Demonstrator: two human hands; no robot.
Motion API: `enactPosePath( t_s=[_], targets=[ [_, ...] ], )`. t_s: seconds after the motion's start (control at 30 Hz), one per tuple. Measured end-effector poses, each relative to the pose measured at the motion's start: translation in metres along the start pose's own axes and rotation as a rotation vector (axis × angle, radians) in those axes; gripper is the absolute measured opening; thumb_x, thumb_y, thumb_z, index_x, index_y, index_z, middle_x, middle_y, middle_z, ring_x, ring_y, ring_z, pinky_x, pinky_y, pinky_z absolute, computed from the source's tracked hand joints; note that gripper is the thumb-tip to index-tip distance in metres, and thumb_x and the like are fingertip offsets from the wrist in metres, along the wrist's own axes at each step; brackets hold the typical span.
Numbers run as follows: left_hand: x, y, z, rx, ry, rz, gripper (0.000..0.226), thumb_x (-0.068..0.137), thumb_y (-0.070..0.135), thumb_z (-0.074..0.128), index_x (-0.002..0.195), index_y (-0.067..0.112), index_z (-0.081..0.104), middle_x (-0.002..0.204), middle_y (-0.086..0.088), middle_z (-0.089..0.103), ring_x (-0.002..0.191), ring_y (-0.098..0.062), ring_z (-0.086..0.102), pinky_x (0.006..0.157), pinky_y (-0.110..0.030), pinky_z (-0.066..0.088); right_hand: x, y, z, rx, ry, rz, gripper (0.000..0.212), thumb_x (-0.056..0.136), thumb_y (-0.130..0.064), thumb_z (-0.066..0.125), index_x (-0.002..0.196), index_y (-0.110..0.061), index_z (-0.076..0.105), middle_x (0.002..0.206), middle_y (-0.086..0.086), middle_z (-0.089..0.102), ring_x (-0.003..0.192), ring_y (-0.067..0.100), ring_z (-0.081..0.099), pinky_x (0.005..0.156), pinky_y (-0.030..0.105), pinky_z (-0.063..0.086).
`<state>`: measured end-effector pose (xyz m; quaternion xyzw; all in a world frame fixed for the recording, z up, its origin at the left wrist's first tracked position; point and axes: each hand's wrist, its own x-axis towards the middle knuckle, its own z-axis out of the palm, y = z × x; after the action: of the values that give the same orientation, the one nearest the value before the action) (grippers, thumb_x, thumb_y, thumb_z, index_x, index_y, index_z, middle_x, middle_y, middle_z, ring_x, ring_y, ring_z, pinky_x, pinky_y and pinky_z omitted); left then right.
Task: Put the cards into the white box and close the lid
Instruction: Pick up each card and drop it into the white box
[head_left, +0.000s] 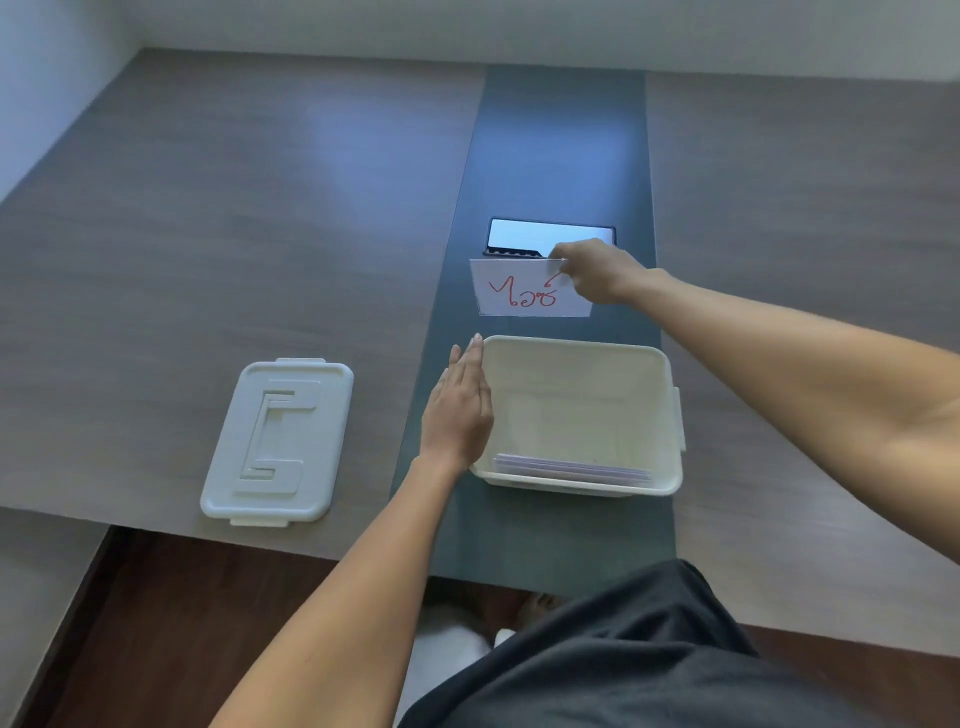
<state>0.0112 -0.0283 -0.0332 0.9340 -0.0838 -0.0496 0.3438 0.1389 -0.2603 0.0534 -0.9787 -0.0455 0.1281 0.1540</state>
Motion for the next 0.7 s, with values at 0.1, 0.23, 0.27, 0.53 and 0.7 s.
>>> enactPosePath(
  t_s=[0.1, 0.23, 0.27, 0.53, 0.7],
  targets=[
    [-0.001, 0.0, 0.0, -0.011, 0.003, -0.003, 0.051, 0.105, 0.022, 0.022, 0.157, 0.024, 0.019, 0.163, 0.011, 0.021, 0.152, -0.01, 0.01, 0.122, -0.039, 0.023, -0.019, 0.008, -0.009, -0.018, 0.051, 0.01, 0.043, 0.096, -0.003, 0.038, 0.13, -0.021, 0.057, 0.127, 0.006, 0.065, 0.108, 0.033, 0.059, 0.077, 0.036, 0.045],
    [0.0, 0.001, -0.001, -0.019, 0.005, 0.003, 0.051, 0.106, 0.022, 0.022, 0.157, 0.024, 0.02, 0.163, 0.012, 0.021, 0.152, -0.01, 0.011, 0.122, -0.037, 0.023, -0.043, 0.017, -0.021, 0.022, 0.128, 0.01, 0.035, 0.099, -0.01, 0.04, 0.126, -0.019, 0.06, 0.121, 0.01, 0.067, 0.099, 0.035, 0.061, 0.075, 0.039, 0.047],
    [0.0, 0.0, -0.001, -0.023, 0.005, 0.002, 0.051, 0.106, 0.023, 0.022, 0.157, 0.025, 0.02, 0.163, 0.012, 0.021, 0.152, -0.01, 0.011, 0.121, -0.037, 0.023, -0.049, 0.018, -0.023, 0.037, 0.15, 0.003, 0.033, 0.099, -0.011, 0.041, 0.124, -0.018, 0.061, 0.12, 0.01, 0.067, 0.097, 0.035, 0.062, 0.075, 0.04, 0.048],
    [0.0, 0.0, -0.001, -0.025, -0.011, 0.005, 0.051, 0.106, 0.025, 0.021, 0.157, 0.028, 0.018, 0.163, 0.014, 0.019, 0.152, -0.009, 0.01, 0.12, -0.04, 0.027, -0.103, 0.007, -0.051, 0.125, 0.287, -0.092, 0.028, 0.1, -0.011, 0.044, 0.12, -0.009, 0.063, 0.118, 0.009, 0.072, 0.107, 0.033, 0.067, 0.077, 0.042, 0.055],
    [-0.002, 0.002, -0.001, -0.021, -0.013, -0.004, 0.05, 0.106, 0.026, 0.02, 0.157, 0.028, 0.016, 0.163, 0.013, 0.02, 0.152, -0.01, 0.01, 0.118, -0.039, 0.027, -0.138, -0.003, -0.054, 0.194, 0.291, -0.15, 0.025, 0.099, -0.008, 0.048, 0.118, -0.006, 0.064, 0.111, 0.009, 0.073, 0.102, 0.03, 0.069, 0.066, 0.03, 0.053]
  ],
)
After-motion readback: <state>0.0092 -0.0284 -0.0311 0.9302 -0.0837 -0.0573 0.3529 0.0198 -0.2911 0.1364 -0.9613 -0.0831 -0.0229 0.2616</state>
